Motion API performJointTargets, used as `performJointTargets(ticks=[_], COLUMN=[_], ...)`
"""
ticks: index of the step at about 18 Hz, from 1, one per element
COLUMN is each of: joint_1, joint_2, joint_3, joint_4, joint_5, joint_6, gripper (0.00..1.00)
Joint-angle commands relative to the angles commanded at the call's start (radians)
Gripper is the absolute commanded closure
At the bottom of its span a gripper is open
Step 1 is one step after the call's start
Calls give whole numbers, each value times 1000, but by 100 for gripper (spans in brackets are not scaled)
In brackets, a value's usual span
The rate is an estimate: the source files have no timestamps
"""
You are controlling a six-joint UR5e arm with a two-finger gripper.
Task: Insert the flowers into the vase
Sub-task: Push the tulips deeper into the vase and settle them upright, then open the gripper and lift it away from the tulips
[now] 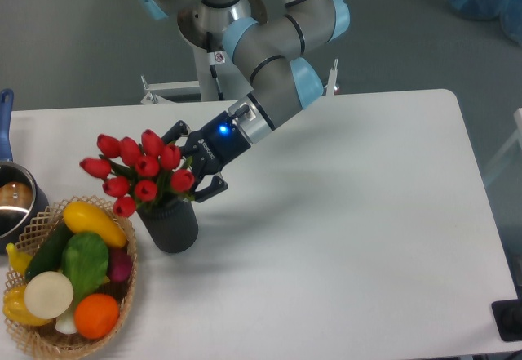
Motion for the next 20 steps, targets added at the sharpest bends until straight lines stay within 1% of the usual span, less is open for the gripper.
performJointTargets(ticks=[7,8,9,10,11,14,17,19,20], joint_1=[3,6,8,11,24,80,139,179,199], joint_2=[5,6,8,14,24,78,115,146,162], joint_3=[3,3,6,9,9,15,37,49,58], joint_4=[2,0,0,0,2,0,0,0,0], joint_5=[-14,-18,-20,-17,-11,2,24,76,130], joint_6=[0,0,0,0,2,2,0,2,3], gripper=[28,26,22,12,0,0,0,0,0])
